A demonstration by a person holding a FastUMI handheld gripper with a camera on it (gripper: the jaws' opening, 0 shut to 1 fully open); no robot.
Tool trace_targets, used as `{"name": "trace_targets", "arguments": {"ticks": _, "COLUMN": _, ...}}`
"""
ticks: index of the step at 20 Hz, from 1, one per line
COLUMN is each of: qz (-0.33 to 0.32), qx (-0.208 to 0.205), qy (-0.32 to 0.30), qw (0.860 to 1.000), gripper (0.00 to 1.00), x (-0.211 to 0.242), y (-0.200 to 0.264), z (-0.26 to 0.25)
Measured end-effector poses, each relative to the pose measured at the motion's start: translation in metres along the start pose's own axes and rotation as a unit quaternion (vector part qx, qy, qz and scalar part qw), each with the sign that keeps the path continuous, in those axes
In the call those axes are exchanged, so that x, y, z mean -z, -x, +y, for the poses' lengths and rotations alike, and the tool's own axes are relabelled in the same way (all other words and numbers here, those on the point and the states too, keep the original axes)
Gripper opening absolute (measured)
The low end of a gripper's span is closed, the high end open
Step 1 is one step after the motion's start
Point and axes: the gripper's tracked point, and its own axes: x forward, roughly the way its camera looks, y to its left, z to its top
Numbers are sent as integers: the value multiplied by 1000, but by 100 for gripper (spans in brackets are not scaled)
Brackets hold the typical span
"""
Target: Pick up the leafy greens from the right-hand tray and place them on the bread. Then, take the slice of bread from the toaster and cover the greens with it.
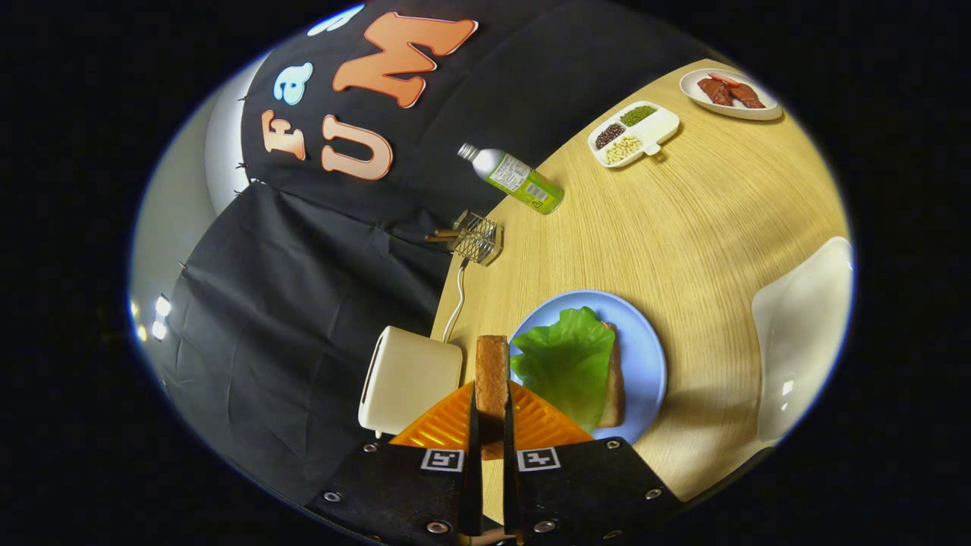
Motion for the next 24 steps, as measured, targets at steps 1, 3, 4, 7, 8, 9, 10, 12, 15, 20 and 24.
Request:
{"name": "trace_targets", "arguments": {"ticks": 1, "qz": 2, "qx": 0, "qy": -2, "qw": 1000, "gripper": 11, "x": 2, "y": -2, "z": -4}}
{"name": "trace_targets", "arguments": {"ticks": 3, "qz": 8, "qx": 0, "qy": -8, "qw": 1000, "gripper": 11, "x": 5, "y": -8, "z": -10}}
{"name": "trace_targets", "arguments": {"ticks": 4, "qz": 9, "qx": 0, "qy": -8, "qw": 1000, "gripper": 11, "x": 5, "y": -9, "z": -11}}
{"name": "trace_targets", "arguments": {"ticks": 7, "qz": 12, "qx": 6, "qy": -8, "qw": 1000, "gripper": 11, "x": 9, "y": -14, "z": -17}}
{"name": "trace_targets", "arguments": {"ticks": 8, "qz": 11, "qx": 12, "qy": -7, "qw": 1000, "gripper": 11, "x": 8, "y": -15, "z": -21}}
{"name": "trace_targets", "arguments": {"ticks": 9, "qz": 9, "qx": 22, "qy": -2, "qw": 1000, "gripper": 11, "x": 8, "y": -16, "z": -26}}
{"name": "trace_targets", "arguments": {"ticks": 10, "qz": 7, "qx": 33, "qy": 2, "qw": 999, "gripper": 11, "x": 8, "y": -17, "z": -31}}
{"name": "trace_targets", "arguments": {"ticks": 12, "qz": 2, "qx": 43, "qy": 4, "qw": 999, "gripper": 11, "x": 5, "y": -18, "z": -35}}
{"name": "trace_targets", "arguments": {"ticks": 15, "qz": -6, "qx": 69, "qy": 17, "qw": 997, "gripper": 13, "x": 3, "y": -20, "z": -45}}
{"name": "trace_targets", "arguments": {"ticks": 20, "qz": -24, "qx": 92, "qy": 55, "qw": 994, "gripper": 22, "x": -1, "y": -19, "z": -47}}
{"name": "trace_targets", "arguments": {"ticks": 24, "qz": -61, "qx": 129, "qy": 98, "qw": 985, "gripper": 38, "x": -15, "y": -10, "z": -51}}
